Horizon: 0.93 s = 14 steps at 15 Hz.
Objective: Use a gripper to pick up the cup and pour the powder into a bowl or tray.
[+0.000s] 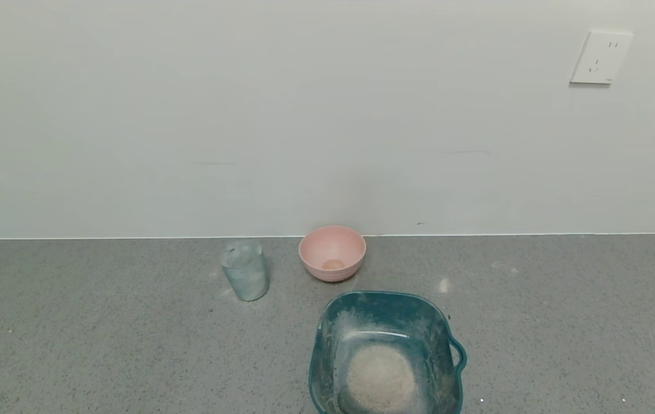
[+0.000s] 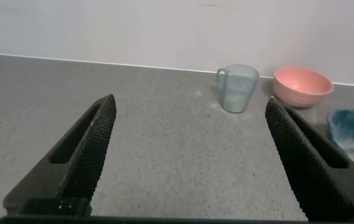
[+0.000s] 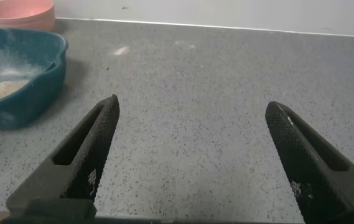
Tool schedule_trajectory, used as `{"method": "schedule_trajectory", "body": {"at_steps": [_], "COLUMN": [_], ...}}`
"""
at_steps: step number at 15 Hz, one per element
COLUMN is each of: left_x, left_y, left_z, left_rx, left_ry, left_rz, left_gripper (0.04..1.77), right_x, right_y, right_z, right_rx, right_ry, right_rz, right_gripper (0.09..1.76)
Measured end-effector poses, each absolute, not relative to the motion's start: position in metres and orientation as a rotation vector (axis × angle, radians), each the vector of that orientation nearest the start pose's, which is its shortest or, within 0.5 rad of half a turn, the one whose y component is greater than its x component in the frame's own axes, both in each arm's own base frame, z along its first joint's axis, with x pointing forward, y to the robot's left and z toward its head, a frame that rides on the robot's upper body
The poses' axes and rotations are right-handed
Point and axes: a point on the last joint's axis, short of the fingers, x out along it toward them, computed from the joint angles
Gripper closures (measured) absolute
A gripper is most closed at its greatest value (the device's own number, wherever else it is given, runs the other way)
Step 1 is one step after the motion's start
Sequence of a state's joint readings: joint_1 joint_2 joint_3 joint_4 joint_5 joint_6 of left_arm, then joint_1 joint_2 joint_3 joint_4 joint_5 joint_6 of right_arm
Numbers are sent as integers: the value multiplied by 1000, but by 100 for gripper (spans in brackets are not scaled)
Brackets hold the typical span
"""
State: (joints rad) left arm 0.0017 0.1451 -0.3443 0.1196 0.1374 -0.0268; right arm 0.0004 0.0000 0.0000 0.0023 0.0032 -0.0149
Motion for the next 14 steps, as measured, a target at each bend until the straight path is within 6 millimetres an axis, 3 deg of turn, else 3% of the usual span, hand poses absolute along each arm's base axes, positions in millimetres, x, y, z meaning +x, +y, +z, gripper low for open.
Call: {"method": "schedule_trajectory", "body": {"at_steps": [7,14], "left_x": [-35,-23], "left_y": [1,1], "left_z": [116,87], "left_rx": [-26,24], "left_ry": [-130,-99], "left_rz": [52,56], "left_gripper": [9,9], "right_x": [-23,-23], "right_y": [0,0], "right_z": [75,75], "right_rx": [-15,-15], "right_ry": [2,2], "right_rz": [5,4], "right_gripper": [14,14]}}
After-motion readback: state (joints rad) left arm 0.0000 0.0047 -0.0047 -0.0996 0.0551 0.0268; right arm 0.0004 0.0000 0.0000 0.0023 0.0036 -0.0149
